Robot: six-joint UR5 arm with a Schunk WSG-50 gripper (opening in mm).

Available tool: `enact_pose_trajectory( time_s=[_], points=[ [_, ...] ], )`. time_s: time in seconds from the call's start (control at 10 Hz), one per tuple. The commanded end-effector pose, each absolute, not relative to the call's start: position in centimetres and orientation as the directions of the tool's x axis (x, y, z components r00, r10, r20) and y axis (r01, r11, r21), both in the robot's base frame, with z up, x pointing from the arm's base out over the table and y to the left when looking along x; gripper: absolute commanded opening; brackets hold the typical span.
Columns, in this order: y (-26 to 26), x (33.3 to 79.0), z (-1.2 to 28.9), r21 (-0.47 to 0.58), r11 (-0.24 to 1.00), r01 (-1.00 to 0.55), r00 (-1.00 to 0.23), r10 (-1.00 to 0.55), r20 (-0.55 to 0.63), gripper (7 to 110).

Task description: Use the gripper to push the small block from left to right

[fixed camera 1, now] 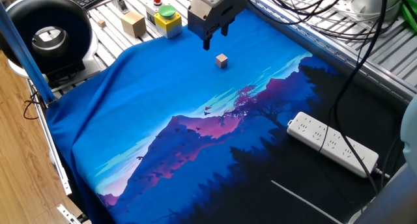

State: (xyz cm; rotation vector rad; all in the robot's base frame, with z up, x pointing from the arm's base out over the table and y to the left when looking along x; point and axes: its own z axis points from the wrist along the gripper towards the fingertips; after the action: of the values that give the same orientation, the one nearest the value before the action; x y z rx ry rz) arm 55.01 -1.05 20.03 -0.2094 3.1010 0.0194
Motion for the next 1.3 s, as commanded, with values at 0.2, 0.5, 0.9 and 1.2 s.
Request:
enact_pose_trajectory(
  time_s=[0.2,0.5,0.9,1.2],
  points=[
    [-4.9,53.5,20.1,-0.019,0.973,-0.232,-0.973,-0.231,0.029,7],
    [-4.8,54.2,19.6,-0.014,0.966,-0.259,-0.966,-0.259,-0.001,7],
    [-4.4,54.4,19.4,-0.001,0.971,-0.241,-0.970,-0.241,-0.013,7],
    [-3.2,54.4,19.4,0.047,0.979,-0.200,-0.980,-0.199,-0.025,7]
  ],
)
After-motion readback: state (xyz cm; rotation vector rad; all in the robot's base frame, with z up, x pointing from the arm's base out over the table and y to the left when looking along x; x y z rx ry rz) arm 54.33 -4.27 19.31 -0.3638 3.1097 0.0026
